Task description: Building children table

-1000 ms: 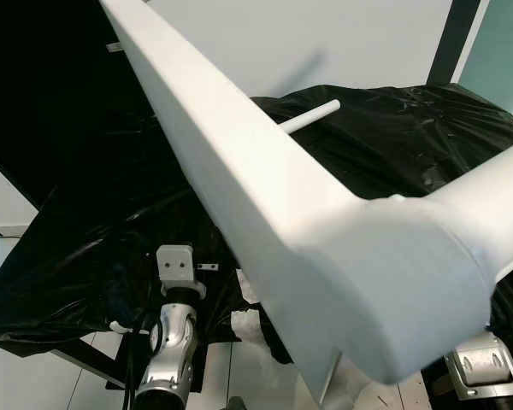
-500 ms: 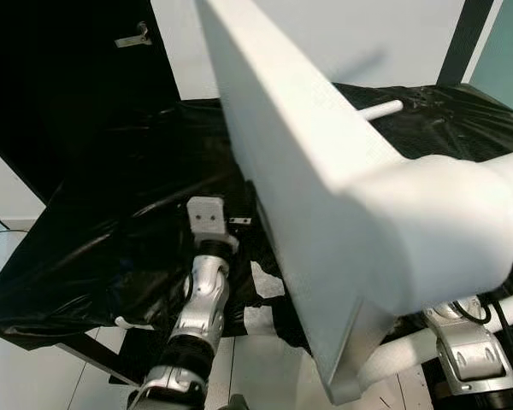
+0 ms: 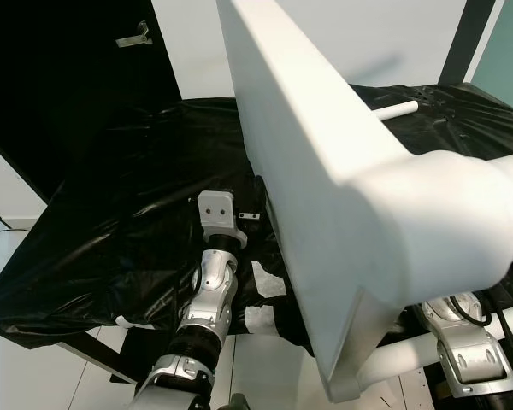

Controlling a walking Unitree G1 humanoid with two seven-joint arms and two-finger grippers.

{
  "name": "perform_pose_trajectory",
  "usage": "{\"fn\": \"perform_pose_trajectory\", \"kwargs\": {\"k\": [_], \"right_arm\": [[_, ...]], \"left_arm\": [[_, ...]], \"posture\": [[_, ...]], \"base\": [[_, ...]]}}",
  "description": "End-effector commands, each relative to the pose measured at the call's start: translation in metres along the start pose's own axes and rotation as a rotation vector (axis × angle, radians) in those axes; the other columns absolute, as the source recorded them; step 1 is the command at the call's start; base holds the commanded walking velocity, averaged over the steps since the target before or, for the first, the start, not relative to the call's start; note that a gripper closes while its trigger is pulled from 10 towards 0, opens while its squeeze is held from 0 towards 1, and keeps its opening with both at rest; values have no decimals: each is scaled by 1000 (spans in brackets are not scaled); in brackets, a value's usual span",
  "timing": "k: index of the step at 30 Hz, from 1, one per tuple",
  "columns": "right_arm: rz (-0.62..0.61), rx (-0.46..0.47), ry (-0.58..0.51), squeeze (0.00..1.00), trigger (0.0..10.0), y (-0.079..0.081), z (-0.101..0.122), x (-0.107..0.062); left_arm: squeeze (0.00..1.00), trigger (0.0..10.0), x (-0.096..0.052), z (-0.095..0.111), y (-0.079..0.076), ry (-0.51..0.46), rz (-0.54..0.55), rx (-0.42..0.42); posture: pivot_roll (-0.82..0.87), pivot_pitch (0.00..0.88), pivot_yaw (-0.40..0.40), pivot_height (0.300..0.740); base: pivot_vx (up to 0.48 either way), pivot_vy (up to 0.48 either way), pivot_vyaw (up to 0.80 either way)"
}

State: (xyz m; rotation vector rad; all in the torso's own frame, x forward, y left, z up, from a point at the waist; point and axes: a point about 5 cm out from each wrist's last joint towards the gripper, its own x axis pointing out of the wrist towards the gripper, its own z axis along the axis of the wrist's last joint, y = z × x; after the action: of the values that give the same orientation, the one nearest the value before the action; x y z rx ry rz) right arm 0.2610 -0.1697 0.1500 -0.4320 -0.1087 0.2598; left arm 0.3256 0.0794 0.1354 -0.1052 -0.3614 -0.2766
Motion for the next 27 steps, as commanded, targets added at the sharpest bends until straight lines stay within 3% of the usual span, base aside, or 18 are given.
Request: {"fn": "perform_pose_trajectory", "kwargs": {"k": [1, 4, 5, 9, 12, 16, 18, 19, 20, 22, 27], "right_arm": [[25, 23, 3, 0, 10000, 4, 0, -1], [41, 31, 2, 0, 10000, 5, 1, -2], [73, 43, -9, 0, 10000, 6, 3, -5], [95, 61, -23, 0, 10000, 4, 7, -9], [72, 116, -45, 0, 10000, -9, 13, -15], [-34, 266, -71, 0, 10000, -30, 16, -18], [-34, 266, -71, 0, 10000, -30, 16, -18], [-36, 325, -83, 0, 10000, -31, 18, -19], [-36, 325, -83, 0, 10000, -31, 18, -19], [34, 512, -105, 0, 10000, -25, 22, -21], [158, 643, -110, 0, 10000, -12, 26, -24]], "left_arm": [[0, 10000, -3, 0, 3, -13, -25, 30], [0, 10000, -5, 3, 13, -35, 32, 43], [0, 10000, -9, 9, 25, -67, 87, 67], [0, 10000, -12, 16, 34, -94, 126, 82], [0, 10000, -21, 24, 38, -133, 107, 120], [0, 10000, -29, 23, 30, -135, 63, 149], [0, 10000, -29, 23, 30, -135, 63, 149], [0, 10000, -30, 21, 29, -130, 61, 154], [0, 10000, -30, 21, 29, -130, 61, 154], [0, 10000, -31, 18, 28, -123, 57, 162], [0, 10000, -30, 17, 27, -118, 56, 163]], "posture": [[102, 0, 97, 740], [104, 0, 95, 740], [108, 0, 93, 740], [109, 0, 91, 740], [110, 0, 84, 740], [109, 0, 80, 740], [109, 0, 80, 740], [109, 0, 77, 740], [109, 0, 77, 740], [107, 0, 74, 740], [109, 0, 71, 740]], "base": [[0, 0, 0], [0, 0, 0], [0, 0, 0], [0, 0, 0], [0, 0, 0], [0, 0, 0], [0, 0, 0], [0, 0, 0], [0, 0, 0], [0, 0, 0], [0, 0, 0]]}}
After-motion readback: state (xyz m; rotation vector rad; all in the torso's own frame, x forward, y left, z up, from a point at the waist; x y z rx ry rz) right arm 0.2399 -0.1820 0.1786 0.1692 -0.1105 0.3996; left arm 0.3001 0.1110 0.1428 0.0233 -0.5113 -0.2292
